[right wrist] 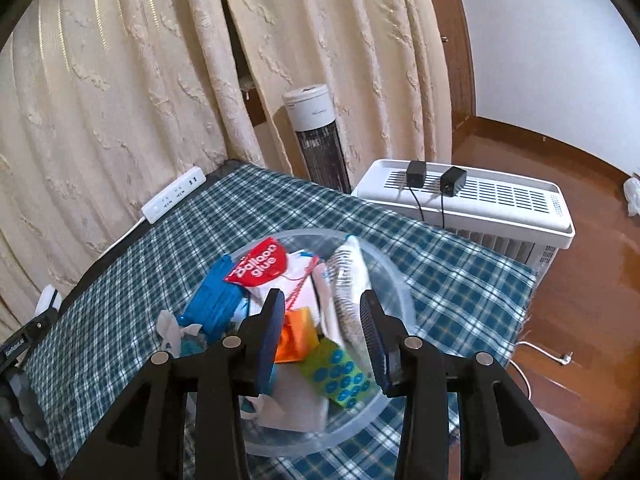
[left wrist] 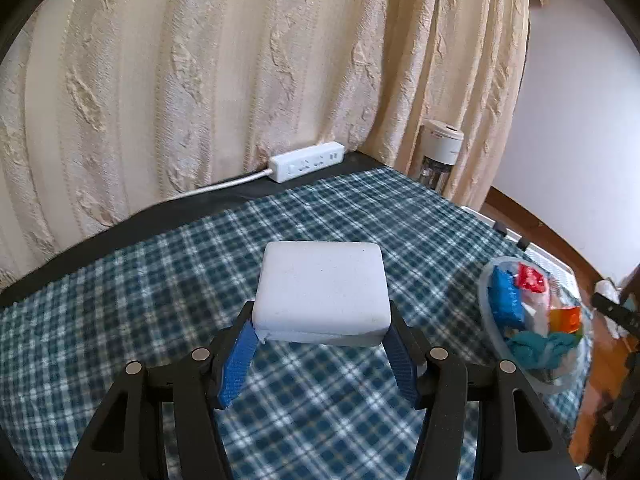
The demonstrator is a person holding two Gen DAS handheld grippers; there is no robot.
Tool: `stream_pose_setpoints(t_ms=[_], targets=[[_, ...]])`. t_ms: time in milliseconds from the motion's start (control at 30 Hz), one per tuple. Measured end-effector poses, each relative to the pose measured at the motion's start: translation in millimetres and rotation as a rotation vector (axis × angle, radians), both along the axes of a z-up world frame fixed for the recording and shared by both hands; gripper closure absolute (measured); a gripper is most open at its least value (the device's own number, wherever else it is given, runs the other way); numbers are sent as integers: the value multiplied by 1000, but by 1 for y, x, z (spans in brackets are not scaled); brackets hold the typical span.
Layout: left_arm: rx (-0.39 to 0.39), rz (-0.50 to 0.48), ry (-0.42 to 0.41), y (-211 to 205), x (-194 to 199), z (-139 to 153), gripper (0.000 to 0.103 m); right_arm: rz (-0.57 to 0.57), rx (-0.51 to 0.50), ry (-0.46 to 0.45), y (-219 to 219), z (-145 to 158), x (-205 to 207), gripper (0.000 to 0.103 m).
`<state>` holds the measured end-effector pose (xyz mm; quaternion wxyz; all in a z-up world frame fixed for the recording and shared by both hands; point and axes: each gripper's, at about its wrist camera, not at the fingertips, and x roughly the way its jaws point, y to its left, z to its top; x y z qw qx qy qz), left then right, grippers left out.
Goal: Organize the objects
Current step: 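Lower the orange brick into the bowl and open the right gripper, then lower the white block into the bowl and open the left gripper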
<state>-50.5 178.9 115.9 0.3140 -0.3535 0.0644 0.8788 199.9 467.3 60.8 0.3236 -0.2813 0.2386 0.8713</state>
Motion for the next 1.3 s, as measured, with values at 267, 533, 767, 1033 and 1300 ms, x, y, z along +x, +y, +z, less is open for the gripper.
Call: stream_pose_setpoints(t_ms=[267,533,767,1033,1300], targets=[[-18,-100,7,46,34,6,40,16,-3,22,5,-4,6,41],[3,-241,-28,96,74,9,40,66,-52,51,9,-14,11,31],[-18,-294,-58,140,91,5,40,101,-69,91,16,-17,21,30],[-89,-370,-86,186,107,-12,40,101,-109,121,35,-27,35,30],[-114,-402,-122,214,112,-24,40,102,-124,129,43,-35,44,29]])
